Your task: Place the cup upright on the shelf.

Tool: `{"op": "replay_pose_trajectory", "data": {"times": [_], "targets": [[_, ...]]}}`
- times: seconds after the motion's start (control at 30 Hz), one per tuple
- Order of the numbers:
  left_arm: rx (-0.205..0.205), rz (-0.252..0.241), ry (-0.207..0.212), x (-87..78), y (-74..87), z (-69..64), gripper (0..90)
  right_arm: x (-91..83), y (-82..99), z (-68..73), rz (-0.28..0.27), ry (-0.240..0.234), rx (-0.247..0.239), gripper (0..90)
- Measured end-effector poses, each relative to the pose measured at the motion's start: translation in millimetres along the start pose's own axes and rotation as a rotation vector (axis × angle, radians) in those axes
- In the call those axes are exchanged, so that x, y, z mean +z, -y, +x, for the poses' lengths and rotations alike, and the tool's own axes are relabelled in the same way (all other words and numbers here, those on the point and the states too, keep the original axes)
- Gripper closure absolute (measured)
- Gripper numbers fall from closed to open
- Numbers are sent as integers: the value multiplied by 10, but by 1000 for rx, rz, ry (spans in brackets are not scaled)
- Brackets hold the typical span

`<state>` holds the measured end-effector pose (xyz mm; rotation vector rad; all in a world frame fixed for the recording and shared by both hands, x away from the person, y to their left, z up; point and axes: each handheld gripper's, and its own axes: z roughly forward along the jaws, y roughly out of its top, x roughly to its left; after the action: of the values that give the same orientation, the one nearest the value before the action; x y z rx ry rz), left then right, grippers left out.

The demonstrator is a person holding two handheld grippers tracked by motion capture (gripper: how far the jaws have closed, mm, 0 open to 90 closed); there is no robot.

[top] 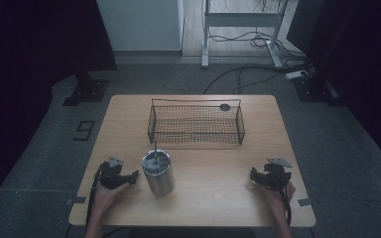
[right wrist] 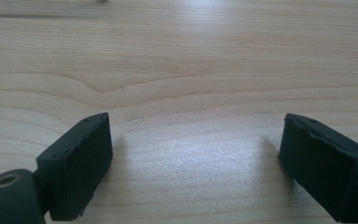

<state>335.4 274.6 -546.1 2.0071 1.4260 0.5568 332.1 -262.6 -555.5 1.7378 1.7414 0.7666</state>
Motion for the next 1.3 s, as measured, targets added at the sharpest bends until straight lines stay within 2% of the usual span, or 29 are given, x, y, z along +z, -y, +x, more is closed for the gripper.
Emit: {"op": "replay_pose_trajectory", "data": {"times": [0.3,0.4,0.47,0.5,0.53,0.63,0.83,1.07,1.3], "targets": [[8,-10,-25,-27,13,-33,135,-1,-1,-7,2,-4,-3,87],[2,-24,-21,-60,15,-39,135,0,-1,-7,0,-4,-3,87],[-9,-33,-9,-83,16,-41,135,0,-1,-7,1,-4,-2,87],[-26,-39,14,-103,10,-32,135,0,0,-6,0,-4,-3,88],[-33,-45,19,-116,5,-27,135,-1,0,-6,-1,-6,-6,93],[-44,-63,14,-155,-6,-33,140,-1,0,-6,-1,-6,-7,93],[-77,-79,50,-223,28,-81,136,-1,0,-8,-1,-4,-1,95],[-76,-108,58,-371,81,-147,132,-1,0,-13,-5,-4,0,101],[-58,-124,69,-437,31,-220,113,-1,0,-13,-5,-4,1,102]]}}
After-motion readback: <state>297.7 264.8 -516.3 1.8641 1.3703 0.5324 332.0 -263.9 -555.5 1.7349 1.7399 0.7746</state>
